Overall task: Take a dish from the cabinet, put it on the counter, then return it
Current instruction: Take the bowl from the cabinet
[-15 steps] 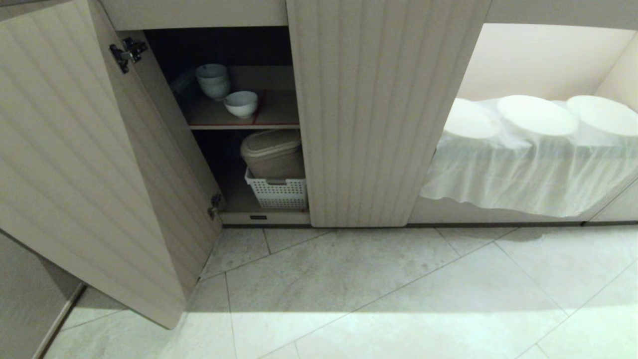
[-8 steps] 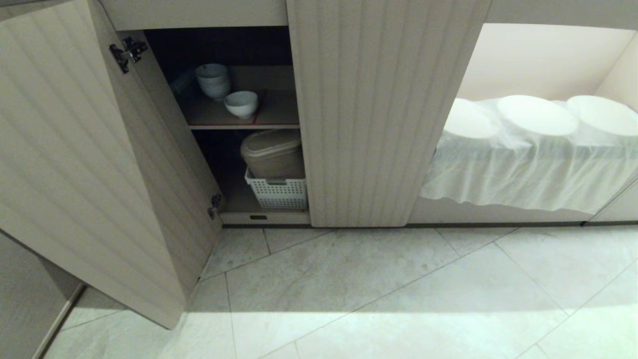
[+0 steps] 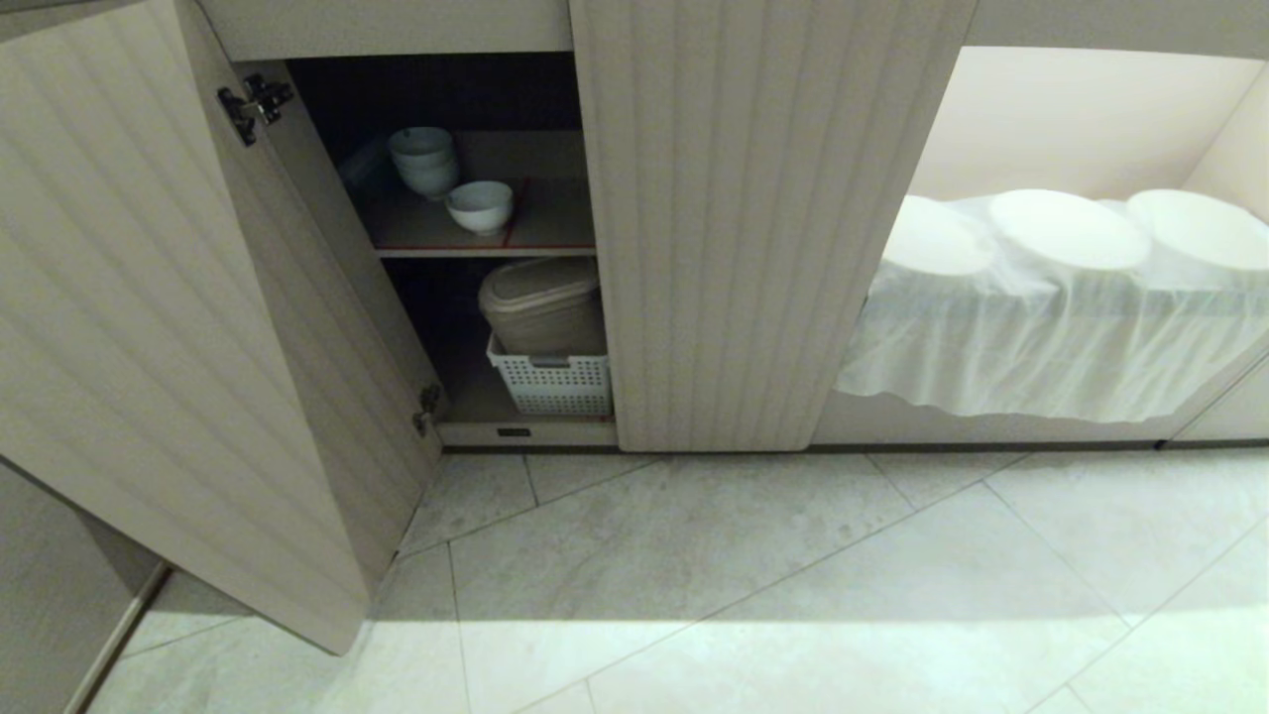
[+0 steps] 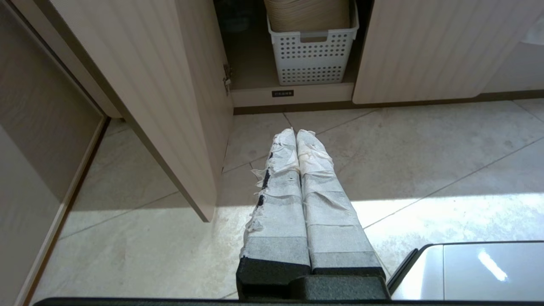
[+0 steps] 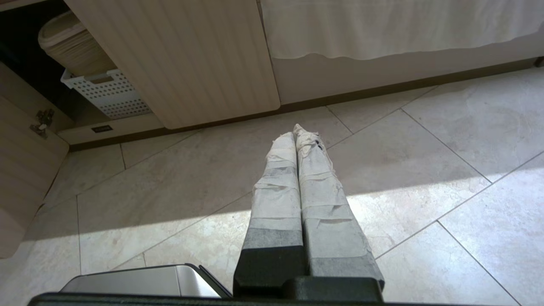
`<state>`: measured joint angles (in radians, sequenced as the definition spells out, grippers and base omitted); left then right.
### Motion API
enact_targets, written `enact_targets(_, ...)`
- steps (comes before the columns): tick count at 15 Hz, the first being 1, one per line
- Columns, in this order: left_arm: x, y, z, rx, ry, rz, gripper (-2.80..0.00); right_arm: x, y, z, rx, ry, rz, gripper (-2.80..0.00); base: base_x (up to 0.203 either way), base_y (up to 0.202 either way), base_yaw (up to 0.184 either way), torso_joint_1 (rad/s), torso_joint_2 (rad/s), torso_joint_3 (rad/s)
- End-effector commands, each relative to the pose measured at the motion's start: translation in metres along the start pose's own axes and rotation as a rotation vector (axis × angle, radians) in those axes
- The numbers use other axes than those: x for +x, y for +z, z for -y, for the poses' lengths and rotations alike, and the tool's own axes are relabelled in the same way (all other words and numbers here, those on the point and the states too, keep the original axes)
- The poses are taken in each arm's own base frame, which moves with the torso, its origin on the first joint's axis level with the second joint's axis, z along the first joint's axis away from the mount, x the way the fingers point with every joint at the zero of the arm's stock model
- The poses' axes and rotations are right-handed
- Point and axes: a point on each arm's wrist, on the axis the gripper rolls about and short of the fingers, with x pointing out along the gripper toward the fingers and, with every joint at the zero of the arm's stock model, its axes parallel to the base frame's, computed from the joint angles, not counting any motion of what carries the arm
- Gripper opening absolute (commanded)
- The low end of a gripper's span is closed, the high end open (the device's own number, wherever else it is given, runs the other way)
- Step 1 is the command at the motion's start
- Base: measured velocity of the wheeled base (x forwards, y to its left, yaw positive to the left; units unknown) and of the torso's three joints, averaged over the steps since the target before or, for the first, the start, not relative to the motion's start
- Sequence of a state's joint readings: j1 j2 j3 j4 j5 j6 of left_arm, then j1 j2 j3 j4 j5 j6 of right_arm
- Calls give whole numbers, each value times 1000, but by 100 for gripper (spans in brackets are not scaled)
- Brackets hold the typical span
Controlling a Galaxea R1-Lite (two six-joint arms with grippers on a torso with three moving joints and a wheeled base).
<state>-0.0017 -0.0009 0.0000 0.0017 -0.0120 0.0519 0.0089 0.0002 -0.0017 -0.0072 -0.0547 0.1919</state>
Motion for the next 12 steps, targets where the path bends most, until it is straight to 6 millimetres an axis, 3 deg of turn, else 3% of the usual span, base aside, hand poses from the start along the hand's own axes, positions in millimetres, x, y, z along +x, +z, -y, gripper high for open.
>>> enact_targets(1, 0, 0, 0, 2, 0, -1, -280, 0, 0, 0, 1, 0, 1, -280, 0, 0, 0, 0, 0, 0)
enact_targets(12, 0, 0, 0, 2, 0, -1, -280, 0, 0, 0, 0, 1, 0, -280, 186, 0, 2, 3, 3, 4)
